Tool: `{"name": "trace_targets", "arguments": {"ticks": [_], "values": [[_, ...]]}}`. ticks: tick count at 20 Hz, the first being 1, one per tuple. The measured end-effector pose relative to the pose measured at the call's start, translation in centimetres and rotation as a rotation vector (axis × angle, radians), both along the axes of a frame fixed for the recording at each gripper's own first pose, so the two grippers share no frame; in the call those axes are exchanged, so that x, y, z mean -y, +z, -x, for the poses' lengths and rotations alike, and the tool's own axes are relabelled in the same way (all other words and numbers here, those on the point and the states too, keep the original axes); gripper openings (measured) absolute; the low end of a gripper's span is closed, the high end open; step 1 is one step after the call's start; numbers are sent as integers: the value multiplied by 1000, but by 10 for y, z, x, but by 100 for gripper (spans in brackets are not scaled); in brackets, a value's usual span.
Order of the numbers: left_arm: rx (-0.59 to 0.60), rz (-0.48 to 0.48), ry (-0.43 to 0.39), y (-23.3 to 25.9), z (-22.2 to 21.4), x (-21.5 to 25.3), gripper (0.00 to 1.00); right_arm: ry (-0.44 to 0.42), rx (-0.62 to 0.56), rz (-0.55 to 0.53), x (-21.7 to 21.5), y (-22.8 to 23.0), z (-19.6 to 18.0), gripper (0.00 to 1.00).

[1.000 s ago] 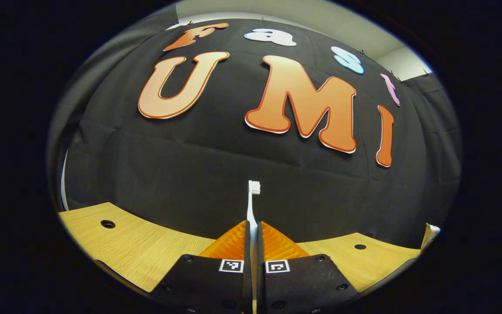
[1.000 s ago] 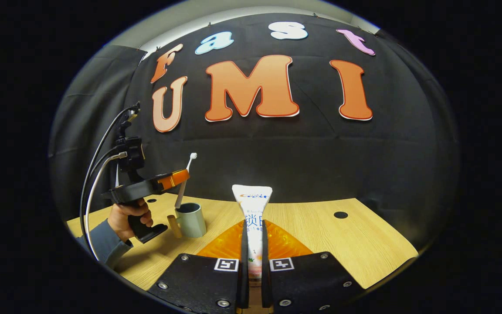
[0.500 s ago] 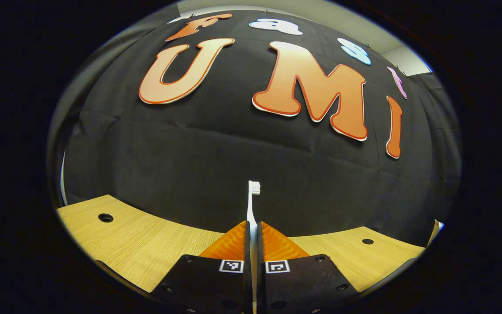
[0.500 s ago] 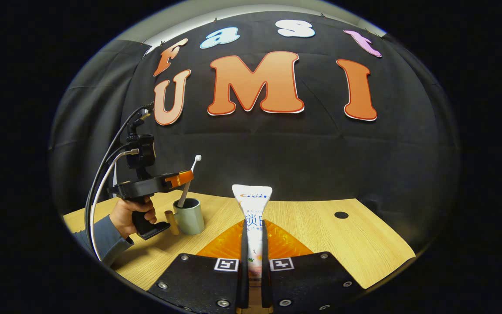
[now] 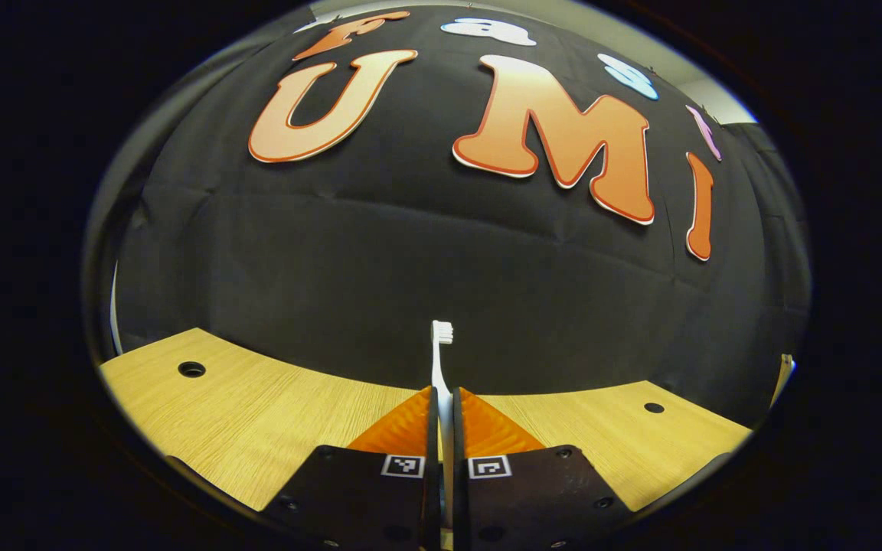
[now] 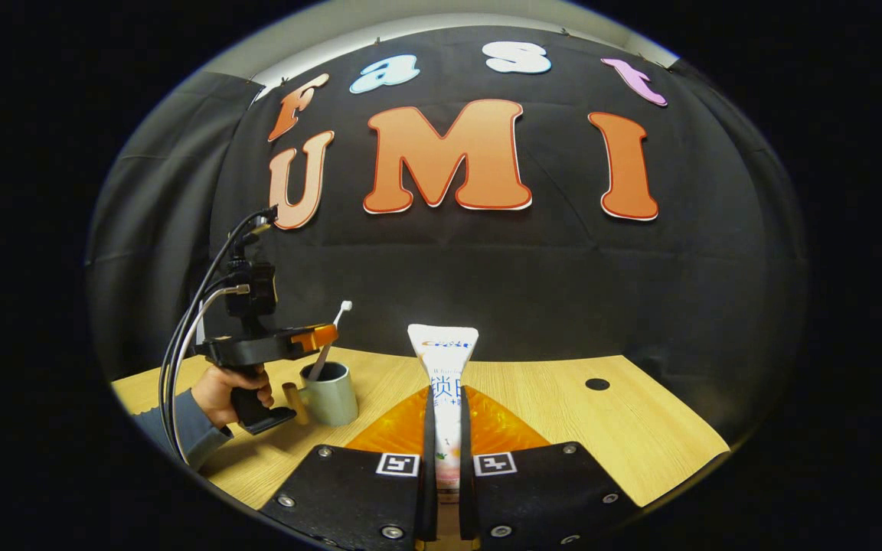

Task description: Put the toothbrush and toothpaste on the desktop into the cup, then pick up the cup and place it on the coaster on the desktop.

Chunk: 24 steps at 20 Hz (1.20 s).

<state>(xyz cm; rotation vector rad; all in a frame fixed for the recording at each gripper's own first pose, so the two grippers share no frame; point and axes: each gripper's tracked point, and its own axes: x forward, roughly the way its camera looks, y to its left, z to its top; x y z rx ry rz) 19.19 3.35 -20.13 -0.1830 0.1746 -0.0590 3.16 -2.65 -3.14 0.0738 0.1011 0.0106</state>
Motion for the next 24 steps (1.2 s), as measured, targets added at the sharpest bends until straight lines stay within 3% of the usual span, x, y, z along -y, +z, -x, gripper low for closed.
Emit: {"name": "trace_targets", "arguments": {"ticks": [4,8,13,17,22,24], "values": [[-62,13,-28,-12,14,1,7,9,13,-24,-8,7,1,12],[-148,-11,-91,-21,39,7,28,17,31,-27,-15,13,2,12],[-133,-101,-114,-5,73,-2,90,46,77,-21,-29,31,-1,12],[-156,-115,-104,0,101,-16,98,76,106,-39,-43,43,-9,12],[-153,-214,-81,-3,141,-45,98,119,146,-53,-62,58,-26,11],[-149,-203,-75,-5,154,-52,98,139,155,-67,-72,62,-33,11]]}}
